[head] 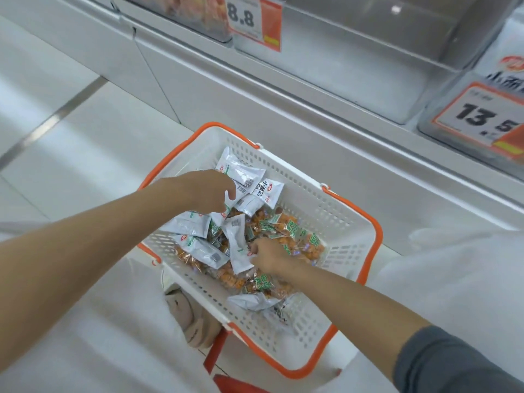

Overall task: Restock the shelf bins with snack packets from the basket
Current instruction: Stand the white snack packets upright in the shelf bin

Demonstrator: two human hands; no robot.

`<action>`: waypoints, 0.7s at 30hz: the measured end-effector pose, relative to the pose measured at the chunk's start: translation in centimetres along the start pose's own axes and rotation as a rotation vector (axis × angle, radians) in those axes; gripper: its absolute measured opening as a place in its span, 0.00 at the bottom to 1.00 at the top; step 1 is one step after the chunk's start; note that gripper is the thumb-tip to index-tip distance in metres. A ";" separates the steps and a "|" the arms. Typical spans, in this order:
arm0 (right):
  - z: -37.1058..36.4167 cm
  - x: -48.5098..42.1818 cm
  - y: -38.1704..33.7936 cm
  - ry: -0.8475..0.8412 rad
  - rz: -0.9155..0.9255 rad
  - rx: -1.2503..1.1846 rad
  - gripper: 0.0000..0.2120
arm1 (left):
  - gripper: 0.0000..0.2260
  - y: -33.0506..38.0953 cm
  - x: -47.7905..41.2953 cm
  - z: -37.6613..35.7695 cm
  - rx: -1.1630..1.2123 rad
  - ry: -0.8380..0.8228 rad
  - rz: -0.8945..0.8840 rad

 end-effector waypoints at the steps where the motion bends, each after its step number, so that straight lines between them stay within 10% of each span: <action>1: 1.1 -0.1 -0.3 0.010 0.012 -0.037 0.09 | 0.11 0.3 0.0 -0.1 0.005 -0.019 0.000; 13: 21.1 6.8 -1.8 0.197 -0.074 -0.595 0.12 | 0.47 6.2 0.1 0.4 0.166 -0.037 -0.142; 17: 24.9 11.4 -0.4 0.229 -0.141 -0.877 0.10 | 0.36 11.8 0.0 1.9 0.517 0.131 -0.195; 21: 30.1 15.0 0.7 0.673 0.064 -0.583 0.11 | 0.15 16.9 1.0 2.5 0.718 0.038 -0.336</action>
Point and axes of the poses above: each hand's wrist, its own x-axis away from the middle knuckle, its own z-axis out of the back of the hand, y = z × x, the point moved 7 cm from there along -x, towards the middle knuckle, and after that the axes turned 15 degrees about y, right-handed, at the moved point
